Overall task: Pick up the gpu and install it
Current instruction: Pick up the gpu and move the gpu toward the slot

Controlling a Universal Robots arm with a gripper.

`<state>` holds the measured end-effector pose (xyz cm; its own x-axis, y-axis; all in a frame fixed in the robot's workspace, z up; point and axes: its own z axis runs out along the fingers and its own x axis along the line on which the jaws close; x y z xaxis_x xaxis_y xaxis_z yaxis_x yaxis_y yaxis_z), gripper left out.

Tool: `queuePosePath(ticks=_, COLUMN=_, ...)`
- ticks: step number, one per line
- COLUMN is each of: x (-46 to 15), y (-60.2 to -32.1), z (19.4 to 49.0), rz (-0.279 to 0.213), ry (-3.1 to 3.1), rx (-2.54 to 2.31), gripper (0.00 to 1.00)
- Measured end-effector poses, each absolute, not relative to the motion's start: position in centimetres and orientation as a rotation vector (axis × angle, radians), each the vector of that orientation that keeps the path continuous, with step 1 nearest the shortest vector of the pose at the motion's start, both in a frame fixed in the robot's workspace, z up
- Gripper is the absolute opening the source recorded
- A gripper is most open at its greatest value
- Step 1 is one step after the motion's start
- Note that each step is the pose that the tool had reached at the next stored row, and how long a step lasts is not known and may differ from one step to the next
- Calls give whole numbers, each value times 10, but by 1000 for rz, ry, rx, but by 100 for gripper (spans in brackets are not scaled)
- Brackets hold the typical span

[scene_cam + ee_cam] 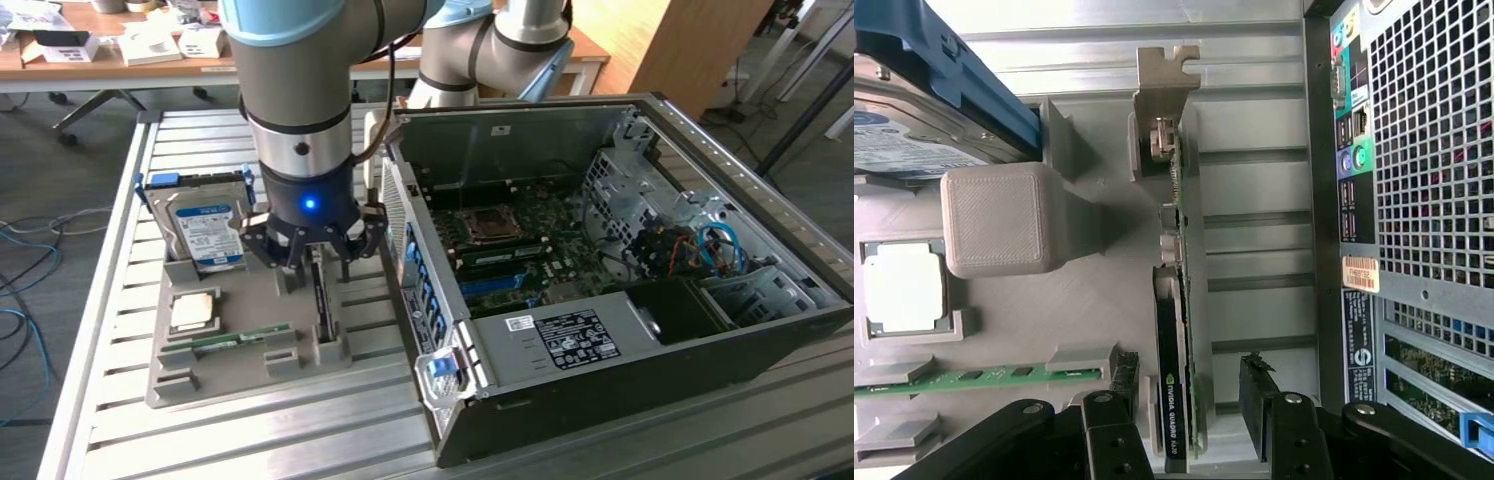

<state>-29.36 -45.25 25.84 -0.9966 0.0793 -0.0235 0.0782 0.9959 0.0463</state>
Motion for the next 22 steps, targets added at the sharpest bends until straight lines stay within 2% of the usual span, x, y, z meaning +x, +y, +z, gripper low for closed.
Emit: queuePosePath(ticks=22, x=-294, y=-453, z=249, rz=70, ry=3113, rx=123, gripper=53)
